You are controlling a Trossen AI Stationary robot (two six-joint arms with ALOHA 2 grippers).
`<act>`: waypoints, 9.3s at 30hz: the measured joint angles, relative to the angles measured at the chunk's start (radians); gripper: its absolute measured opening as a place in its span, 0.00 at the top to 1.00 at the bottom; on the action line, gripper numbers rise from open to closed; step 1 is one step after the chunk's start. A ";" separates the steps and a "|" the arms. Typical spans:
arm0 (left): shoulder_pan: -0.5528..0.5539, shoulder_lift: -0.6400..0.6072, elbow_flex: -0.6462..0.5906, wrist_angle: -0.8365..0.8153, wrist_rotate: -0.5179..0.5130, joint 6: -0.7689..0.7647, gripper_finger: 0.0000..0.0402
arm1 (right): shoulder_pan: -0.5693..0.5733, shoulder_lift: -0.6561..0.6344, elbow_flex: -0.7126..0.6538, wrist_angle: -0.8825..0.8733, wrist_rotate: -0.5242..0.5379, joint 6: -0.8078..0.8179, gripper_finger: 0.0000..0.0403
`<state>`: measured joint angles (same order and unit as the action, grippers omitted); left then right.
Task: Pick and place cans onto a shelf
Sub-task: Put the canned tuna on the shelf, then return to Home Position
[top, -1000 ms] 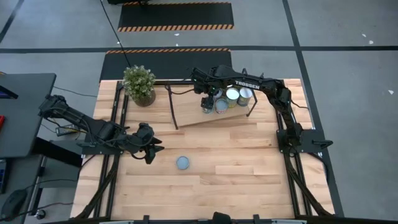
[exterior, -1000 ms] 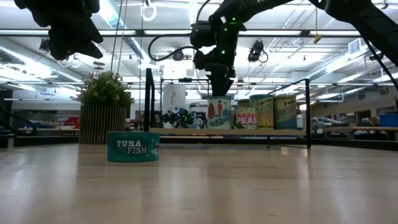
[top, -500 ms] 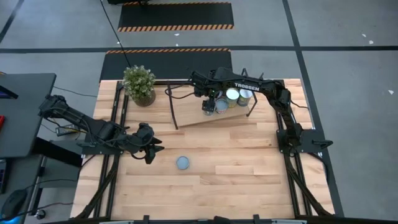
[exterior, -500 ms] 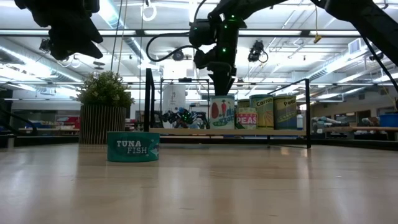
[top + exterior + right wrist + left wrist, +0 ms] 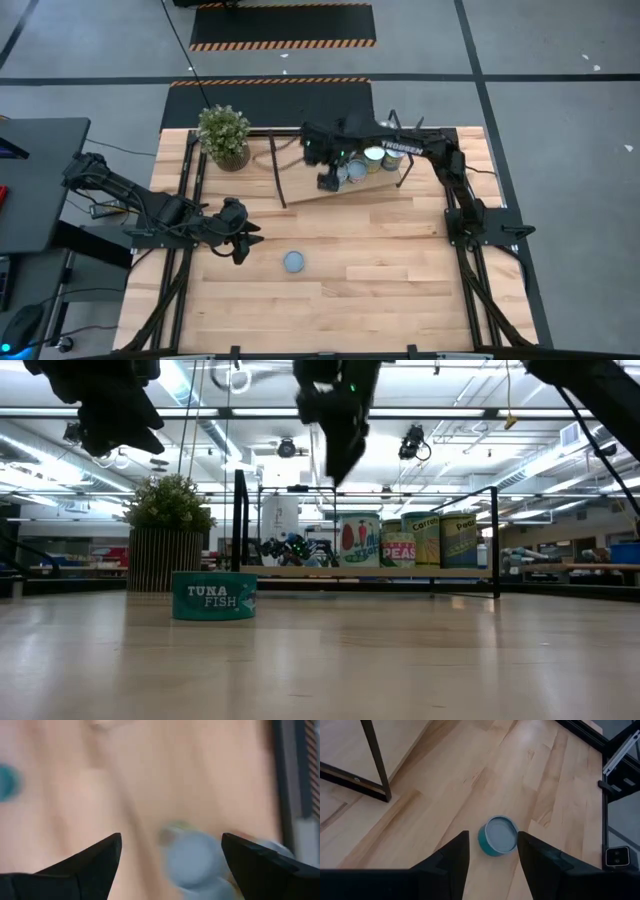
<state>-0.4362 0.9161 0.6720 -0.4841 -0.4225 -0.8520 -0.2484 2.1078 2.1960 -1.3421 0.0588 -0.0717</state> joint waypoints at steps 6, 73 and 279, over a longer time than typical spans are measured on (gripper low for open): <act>0.000 0.000 0.000 -0.003 0.001 0.011 0.57 | 0.175 0.001 -0.034 0.131 -0.129 -0.026 0.13; -0.070 0.472 0.000 0.197 0.205 0.187 0.19 | 0.524 -0.243 -0.251 0.254 0.337 0.446 0.09; 0.468 -0.717 -0.586 0.744 0.008 0.156 0.75 | 0.235 -1.377 -1.632 1.200 0.112 0.840 0.14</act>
<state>0.0315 0.1992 0.0862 0.2599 -0.4149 -0.6965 -0.0135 0.7312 0.5638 -0.1422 0.1707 0.7680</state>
